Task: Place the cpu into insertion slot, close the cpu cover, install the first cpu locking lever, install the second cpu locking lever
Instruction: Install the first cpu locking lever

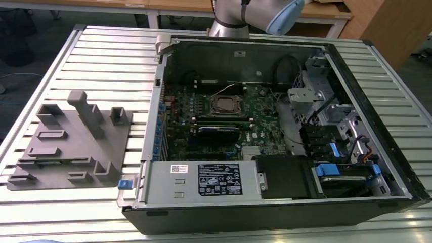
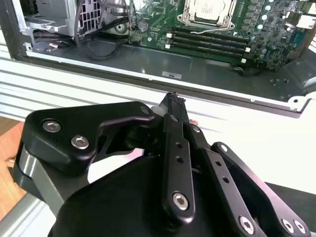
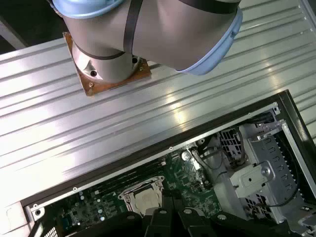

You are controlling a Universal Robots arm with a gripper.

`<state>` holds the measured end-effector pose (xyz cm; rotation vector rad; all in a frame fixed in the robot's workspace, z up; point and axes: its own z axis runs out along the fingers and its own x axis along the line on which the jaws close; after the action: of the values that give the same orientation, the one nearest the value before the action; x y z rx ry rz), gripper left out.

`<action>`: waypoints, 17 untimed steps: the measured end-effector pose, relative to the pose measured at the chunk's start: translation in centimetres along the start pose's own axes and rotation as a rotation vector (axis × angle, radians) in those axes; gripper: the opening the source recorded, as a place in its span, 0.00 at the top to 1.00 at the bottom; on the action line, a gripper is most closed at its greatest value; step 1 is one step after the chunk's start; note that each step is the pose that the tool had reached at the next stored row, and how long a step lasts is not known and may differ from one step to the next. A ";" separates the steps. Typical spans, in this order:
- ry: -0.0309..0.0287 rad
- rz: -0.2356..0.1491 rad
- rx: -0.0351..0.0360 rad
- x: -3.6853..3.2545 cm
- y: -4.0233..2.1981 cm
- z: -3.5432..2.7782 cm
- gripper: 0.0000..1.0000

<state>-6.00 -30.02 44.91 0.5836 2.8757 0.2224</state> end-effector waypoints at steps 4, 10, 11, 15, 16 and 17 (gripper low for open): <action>0.0043 0.002 -0.0092 0.02 -0.03 0.11 0.89; 0.0078 0.004 -0.0159 0.03 -0.03 0.15 0.89; 0.0079 0.004 -0.0159 0.03 -0.03 0.15 0.89; 0.0078 0.004 -0.0159 0.03 -0.03 0.15 0.89; 0.0079 0.004 -0.0160 0.03 -0.03 0.15 0.89; 0.0079 0.004 -0.0160 0.03 -0.03 0.15 0.89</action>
<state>-6.00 -30.03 44.76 0.5872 2.8777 0.2486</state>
